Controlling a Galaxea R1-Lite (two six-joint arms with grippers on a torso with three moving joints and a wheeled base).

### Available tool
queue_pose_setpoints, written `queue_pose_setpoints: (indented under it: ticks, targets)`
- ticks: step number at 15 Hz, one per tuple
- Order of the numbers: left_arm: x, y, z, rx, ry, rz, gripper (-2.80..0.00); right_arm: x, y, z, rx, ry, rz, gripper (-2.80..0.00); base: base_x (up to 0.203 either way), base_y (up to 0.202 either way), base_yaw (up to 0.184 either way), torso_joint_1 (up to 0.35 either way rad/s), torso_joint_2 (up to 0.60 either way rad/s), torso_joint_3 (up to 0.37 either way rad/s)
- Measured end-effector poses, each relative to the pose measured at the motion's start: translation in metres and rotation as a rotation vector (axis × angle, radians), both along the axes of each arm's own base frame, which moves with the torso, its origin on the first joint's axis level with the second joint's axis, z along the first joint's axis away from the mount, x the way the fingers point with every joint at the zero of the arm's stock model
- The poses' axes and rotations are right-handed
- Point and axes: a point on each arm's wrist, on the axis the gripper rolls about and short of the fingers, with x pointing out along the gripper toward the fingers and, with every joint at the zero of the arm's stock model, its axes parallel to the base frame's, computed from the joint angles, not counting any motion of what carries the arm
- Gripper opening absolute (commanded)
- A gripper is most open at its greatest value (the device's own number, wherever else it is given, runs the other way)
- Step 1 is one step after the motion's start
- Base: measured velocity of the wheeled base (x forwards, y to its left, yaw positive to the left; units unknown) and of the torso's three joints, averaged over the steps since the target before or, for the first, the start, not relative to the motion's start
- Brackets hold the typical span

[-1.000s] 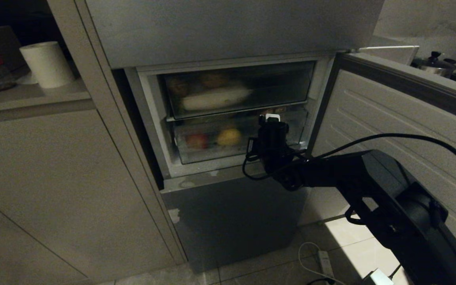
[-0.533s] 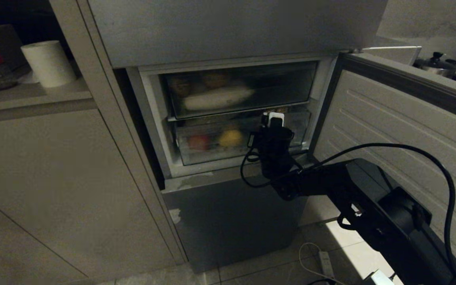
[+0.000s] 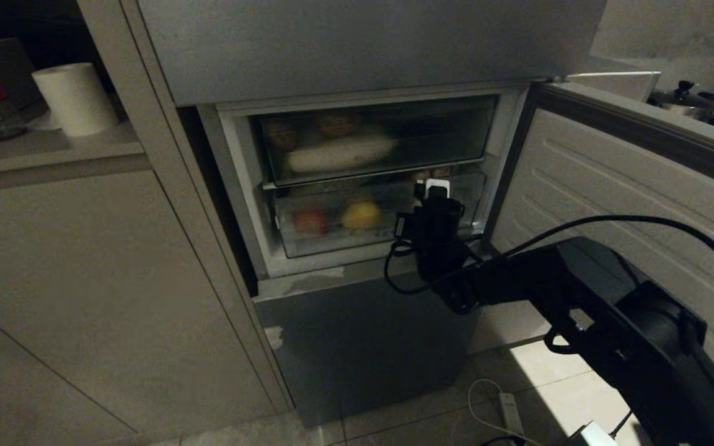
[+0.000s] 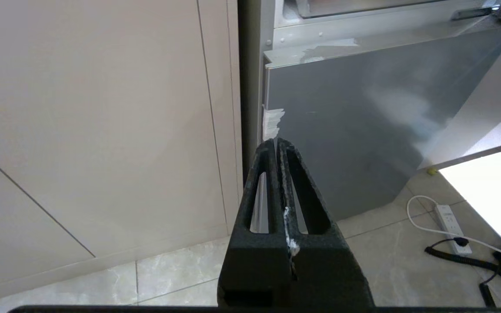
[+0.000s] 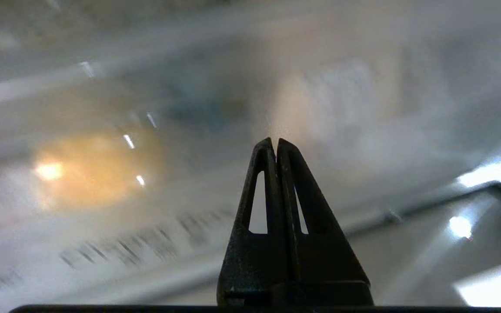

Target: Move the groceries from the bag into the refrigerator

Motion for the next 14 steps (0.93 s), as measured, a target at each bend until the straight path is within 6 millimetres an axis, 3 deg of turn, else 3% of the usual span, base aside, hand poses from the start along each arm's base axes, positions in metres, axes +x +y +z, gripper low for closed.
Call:
queue_pose_setpoints:
  ticks: [7,14]
  targets:
    - [0.0,0.0,0.0,0.0,0.0,0.0,-2.8,-0.061,-0.021,0.035,-0.045,0.081,-0.012,-2.8,0.0,0.0,0.0,0.0,0.0,0.0]
    - [0.0,0.0,0.0,0.0,0.0,0.0,-2.8,-0.09,-0.028,0.035,-0.004,0.276,-0.052,-2.8,0.0,0.0,0.0,0.0,0.0,0.0]
